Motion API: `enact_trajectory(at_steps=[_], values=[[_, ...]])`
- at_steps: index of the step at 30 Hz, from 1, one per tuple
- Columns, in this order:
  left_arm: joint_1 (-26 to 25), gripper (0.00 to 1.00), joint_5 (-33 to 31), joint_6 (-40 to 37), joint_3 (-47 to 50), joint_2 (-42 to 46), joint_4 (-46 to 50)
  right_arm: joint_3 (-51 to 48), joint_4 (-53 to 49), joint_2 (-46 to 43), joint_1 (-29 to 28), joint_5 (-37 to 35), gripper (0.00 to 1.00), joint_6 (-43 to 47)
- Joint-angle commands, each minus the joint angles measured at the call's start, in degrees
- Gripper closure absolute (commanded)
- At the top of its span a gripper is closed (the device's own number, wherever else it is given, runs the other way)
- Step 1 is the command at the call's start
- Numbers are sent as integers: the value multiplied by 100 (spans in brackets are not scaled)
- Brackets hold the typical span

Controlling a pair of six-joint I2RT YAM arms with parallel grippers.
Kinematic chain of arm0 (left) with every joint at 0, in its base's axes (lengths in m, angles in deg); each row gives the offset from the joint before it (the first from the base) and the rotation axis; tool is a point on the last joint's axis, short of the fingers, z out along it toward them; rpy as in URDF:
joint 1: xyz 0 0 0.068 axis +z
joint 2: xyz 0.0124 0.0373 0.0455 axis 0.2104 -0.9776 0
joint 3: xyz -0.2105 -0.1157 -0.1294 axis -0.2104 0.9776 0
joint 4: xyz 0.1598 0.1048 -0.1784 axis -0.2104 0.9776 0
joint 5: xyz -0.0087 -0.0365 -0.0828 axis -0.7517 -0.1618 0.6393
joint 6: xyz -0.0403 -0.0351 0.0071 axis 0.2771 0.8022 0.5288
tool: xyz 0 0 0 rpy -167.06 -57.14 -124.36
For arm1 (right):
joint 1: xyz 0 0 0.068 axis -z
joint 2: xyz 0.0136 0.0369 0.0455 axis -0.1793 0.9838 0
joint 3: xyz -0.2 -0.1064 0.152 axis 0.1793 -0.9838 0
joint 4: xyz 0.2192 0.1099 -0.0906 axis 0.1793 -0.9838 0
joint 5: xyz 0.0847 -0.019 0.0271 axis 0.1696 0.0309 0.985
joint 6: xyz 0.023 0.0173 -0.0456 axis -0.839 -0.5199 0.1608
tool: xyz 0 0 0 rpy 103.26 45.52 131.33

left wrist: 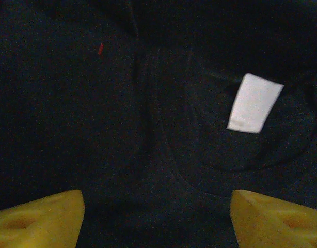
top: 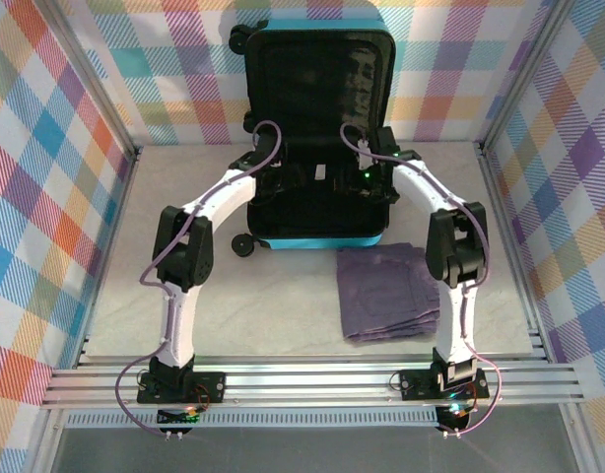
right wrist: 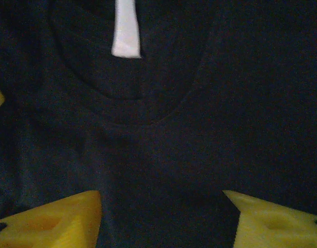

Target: Pack the luggage

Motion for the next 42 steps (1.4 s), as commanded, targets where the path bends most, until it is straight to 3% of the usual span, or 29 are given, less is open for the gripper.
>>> enact_trajectory(at_steps=[1, 7, 11, 18, 20, 33, 42], values=[[32, 26, 19, -67, 369, 845, -406, -299, -129, -881, 47, -144, 38, 268], [-124, 25, -251, -132, 1111, 1917, -209, -1502, -234, -1999, 50, -442, 37, 263], [-232, 25, -510, -62, 1950, 2722, 142, -2851, -255, -3106, -69, -533, 36, 19], [-710, 25, -1184, 563, 4022, 4042, -90, -4507, -485, -4053, -1006, -1250, 34, -834], [-883, 25, -1368, 548, 4381, 4209, 46, -4927, -275, -4170, -1185, -1108, 34, -1149], [-945, 25, -1034, 933, 5870, 5008, -120, -5649, 654, -3129, -2581, -903, 34, -2239], [-943, 24, -1431, 949, 5660, 4848, 638, -4568, 1582, -1557, -3877, -199, 35, -2606]])
